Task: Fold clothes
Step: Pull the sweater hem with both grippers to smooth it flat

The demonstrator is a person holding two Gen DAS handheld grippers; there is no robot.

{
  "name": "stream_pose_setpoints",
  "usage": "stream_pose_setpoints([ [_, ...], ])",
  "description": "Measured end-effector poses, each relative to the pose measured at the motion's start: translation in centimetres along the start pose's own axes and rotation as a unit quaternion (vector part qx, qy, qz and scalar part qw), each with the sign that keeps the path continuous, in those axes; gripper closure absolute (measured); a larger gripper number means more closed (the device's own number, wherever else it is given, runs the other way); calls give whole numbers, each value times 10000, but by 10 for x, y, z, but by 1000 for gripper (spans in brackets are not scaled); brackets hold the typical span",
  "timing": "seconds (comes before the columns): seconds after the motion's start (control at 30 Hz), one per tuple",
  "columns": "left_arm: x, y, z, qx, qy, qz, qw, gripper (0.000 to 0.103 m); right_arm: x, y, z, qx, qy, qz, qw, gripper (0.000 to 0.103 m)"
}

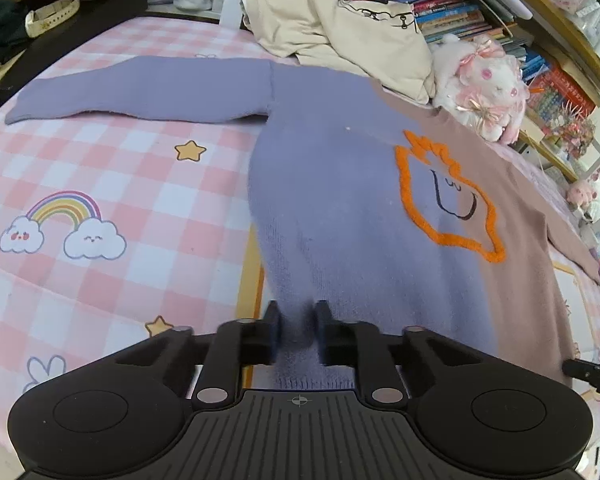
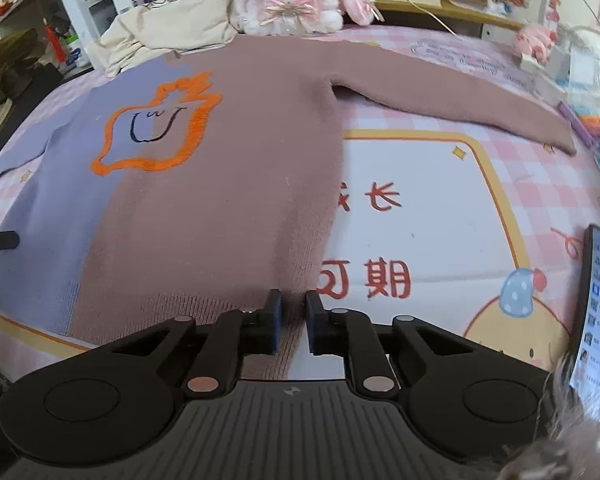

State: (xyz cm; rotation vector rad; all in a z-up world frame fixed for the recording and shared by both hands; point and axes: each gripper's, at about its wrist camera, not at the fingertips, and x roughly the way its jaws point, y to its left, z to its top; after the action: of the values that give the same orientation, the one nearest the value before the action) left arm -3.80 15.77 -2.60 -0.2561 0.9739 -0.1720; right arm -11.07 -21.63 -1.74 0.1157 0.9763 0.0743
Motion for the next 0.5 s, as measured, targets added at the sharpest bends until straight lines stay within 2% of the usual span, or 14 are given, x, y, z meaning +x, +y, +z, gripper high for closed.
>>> stream_pose_setpoints([
  [0.13,0,6,2,1,-14,36,10000,92,2,13,0,-295,-48,56,9995,93],
  [0.23,0,3,2,191,20,62,9998,92,1,15,-1,-448,-72,-110,9989,94],
  [0.33,-2,-3,-2,482,72,52,9988,92,-1,6,-3,-288,-87,-228,9993,94],
  [0.5,-3,2,-3,342,9,64,9994,92,-3,5,-6,-201,-65,-156,9997,94],
])
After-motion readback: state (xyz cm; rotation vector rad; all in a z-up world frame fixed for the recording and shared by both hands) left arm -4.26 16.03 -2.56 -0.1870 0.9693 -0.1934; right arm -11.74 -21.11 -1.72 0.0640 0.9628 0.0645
